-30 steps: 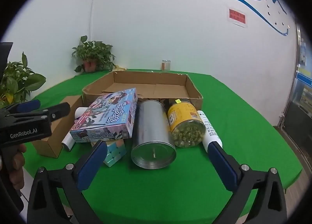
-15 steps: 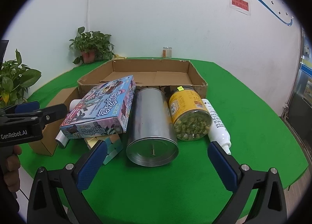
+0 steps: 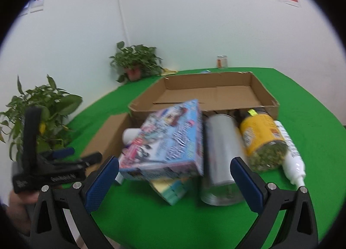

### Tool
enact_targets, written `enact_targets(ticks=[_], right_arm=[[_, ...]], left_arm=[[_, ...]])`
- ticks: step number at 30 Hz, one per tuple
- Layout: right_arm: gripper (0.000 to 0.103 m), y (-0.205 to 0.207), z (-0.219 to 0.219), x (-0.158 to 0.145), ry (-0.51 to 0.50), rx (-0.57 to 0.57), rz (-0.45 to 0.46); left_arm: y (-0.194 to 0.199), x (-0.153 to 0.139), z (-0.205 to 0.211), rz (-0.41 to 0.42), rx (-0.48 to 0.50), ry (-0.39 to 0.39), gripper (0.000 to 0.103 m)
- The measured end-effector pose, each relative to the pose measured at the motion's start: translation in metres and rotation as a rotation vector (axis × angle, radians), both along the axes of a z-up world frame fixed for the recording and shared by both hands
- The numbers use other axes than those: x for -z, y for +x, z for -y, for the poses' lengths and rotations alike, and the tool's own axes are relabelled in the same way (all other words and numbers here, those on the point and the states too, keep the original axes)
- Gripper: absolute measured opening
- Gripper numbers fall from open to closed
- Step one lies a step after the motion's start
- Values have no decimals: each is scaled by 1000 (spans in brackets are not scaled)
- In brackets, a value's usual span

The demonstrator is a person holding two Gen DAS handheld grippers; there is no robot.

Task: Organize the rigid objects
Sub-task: 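Move both grippers toward the long flat brown cardboard piece, then grasp the long brown cardboard piece with the left gripper while the right gripper grips its other side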

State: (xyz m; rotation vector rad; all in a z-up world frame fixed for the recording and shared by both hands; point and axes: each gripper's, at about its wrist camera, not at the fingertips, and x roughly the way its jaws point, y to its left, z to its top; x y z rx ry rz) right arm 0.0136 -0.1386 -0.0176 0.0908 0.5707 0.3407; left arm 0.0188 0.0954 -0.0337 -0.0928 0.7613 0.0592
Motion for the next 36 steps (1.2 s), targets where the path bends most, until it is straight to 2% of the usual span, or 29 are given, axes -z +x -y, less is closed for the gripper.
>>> enact_targets(ticks=[5, 7, 8, 10, 17, 27, 32, 36], right_arm=[[102, 18, -33, -5, 10, -81, -42], [102, 25, -48, -5, 14, -118, -73], [102, 28, -54, -5, 17, -133, -85], [102, 35, -66, -5, 22, -161, -112], [102, 52, -113, 3, 30, -263, -218], [102, 93, -179, 34, 60, -345, -507], [102, 102, -208, 50, 7, -352, -578], [101, 98, -211, 67, -2, -357, -661]], left_arm=[[5, 25, -31, -68, -24, -37, 101], [7, 32, -34, -98, -27, -35, 92], [8, 36, -40, -109, -11, -59, 89], [3, 40, -45, -95, -1, -98, 85], [-23, 41, -68, -77, 29, -62, 82], [-77, 38, -73, -33, 186, -45, 83], [-86, 37, -73, -44, 183, -54, 83], [-89, 36, -75, -44, 179, -57, 83]])
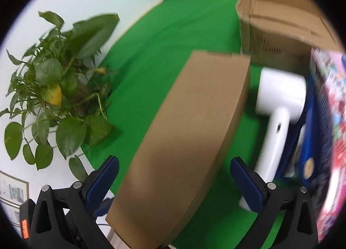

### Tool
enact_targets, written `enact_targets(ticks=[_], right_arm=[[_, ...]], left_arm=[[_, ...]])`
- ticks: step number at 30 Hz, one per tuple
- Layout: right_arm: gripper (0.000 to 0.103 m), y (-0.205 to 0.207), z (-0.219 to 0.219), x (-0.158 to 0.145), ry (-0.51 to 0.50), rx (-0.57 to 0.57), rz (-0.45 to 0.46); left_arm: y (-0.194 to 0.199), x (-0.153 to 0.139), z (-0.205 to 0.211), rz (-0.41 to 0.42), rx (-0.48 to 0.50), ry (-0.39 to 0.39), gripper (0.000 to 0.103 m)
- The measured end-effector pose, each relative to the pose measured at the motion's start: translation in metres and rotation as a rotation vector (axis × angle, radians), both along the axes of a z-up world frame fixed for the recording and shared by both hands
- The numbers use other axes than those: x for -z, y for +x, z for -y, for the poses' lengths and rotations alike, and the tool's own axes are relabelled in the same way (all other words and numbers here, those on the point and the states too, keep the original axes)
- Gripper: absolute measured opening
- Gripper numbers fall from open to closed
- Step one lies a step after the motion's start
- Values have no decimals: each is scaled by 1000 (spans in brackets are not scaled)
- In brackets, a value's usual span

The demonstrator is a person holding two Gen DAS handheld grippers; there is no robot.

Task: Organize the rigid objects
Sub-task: 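Grasp the long brown cardboard piece with the left gripper while the right gripper grips its other side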

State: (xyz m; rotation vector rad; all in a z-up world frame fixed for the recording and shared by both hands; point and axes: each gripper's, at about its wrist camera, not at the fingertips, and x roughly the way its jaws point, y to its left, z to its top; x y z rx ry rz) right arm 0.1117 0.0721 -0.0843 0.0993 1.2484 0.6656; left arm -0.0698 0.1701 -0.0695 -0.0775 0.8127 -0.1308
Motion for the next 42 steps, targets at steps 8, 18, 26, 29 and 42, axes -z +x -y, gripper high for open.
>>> enact_targets(ticks=[8, 18, 26, 29, 42], right_arm=[[100, -24, 12, 21, 84, -27, -125], [100, -28, 42, 7, 148, 49, -103], [89, -42, 58, 8, 222, 7, -127], [89, -47, 62, 15, 219, -4, -150], [86, -57, 15, 24, 95, -98, -127]], left_arm=[[3, -2, 0, -13, 10, -66, 83], [11, -21, -73, -41, 23, -497, 98], [54, 14, -86, -227, 10, -738, 80], [71, 24, -80, -281, -1, -700, 80], [99, 26, -21, -373, 27, -470, 68]])
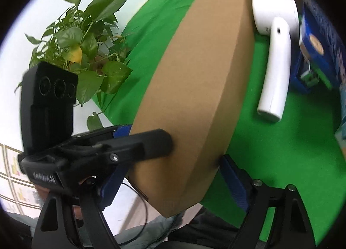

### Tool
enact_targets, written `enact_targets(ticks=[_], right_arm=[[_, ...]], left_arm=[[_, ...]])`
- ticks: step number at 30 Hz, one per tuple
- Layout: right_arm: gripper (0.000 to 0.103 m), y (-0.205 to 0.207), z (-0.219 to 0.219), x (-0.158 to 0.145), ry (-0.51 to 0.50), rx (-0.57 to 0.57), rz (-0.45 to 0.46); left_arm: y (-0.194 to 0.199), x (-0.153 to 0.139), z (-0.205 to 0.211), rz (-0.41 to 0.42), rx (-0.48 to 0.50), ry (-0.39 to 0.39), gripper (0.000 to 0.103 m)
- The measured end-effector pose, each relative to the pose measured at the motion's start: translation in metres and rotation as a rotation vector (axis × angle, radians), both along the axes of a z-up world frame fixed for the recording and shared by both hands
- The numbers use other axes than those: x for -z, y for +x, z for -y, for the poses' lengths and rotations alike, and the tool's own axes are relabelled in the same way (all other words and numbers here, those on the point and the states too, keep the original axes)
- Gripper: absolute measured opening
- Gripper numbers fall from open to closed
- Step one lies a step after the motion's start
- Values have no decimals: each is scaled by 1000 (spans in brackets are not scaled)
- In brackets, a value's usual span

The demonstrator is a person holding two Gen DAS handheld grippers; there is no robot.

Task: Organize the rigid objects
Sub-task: 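Grasp the long brown cardboard piece with the left gripper while the right gripper grips its other side, then carry the cardboard piece with both grippers and lower it into the open box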

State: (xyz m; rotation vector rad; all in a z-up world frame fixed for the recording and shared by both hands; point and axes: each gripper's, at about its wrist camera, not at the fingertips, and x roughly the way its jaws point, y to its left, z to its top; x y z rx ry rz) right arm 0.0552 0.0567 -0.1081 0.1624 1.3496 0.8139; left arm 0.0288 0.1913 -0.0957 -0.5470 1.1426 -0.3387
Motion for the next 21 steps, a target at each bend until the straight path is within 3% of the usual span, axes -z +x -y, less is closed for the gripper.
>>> enact_targets(ticks=[8, 14, 21], right_arm=[[85, -6, -2, -14, -40, -20, 90], [85, -11, 5, -44, -11, -25, 196], [85, 7, 24, -100, 1, 34, 368]], left_arm=[[-4, -17, 13, 41, -6, 70, 67], [-19, -57, 15, 138, -9, 139, 67], [15, -117, 47, 299, 34, 181, 67]])
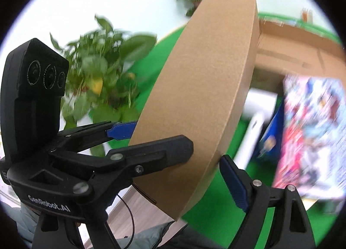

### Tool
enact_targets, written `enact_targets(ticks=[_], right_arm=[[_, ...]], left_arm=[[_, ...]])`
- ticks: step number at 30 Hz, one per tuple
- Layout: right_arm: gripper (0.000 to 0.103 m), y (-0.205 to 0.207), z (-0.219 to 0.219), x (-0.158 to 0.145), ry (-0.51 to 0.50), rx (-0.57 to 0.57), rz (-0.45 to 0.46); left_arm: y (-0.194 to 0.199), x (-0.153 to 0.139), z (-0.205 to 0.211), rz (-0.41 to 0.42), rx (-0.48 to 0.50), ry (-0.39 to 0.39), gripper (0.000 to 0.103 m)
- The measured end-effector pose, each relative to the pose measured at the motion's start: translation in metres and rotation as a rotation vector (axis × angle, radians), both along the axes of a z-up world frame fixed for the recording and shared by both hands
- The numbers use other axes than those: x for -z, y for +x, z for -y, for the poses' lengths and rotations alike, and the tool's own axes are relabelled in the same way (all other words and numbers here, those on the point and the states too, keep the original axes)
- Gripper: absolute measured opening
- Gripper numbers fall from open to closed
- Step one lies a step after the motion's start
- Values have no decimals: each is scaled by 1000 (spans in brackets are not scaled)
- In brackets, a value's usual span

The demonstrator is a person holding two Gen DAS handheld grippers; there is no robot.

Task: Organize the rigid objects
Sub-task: 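Carry the cardboard piece with both grippers and lower it into the open box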

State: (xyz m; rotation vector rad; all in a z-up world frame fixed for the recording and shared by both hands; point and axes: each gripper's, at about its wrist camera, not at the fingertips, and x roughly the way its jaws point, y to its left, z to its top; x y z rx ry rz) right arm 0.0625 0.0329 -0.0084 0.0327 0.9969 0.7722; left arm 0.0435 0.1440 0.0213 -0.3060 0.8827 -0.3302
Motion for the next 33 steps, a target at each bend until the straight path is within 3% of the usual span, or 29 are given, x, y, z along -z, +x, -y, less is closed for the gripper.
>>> enact_targets(ticks=[8, 15, 21, 25, 33], right_arm=[[85, 58, 37, -61, -29, 88, 151], [85, 133, 55, -86, -83, 117, 162], [85, 197, 48, -70, -148, 87, 107], [85, 234, 34, -47, -161, 61, 44], [85, 277, 36, 4, -157, 17, -78]], left_arm=[[89, -64, 51, 138, 105, 28, 67], [177, -96, 80, 126, 141, 38, 67], [266, -87, 97, 46, 138, 21, 67], [320, -62, 97, -22, 110, 11, 67], [358, -1, 83, -134, 69, 24, 64]])
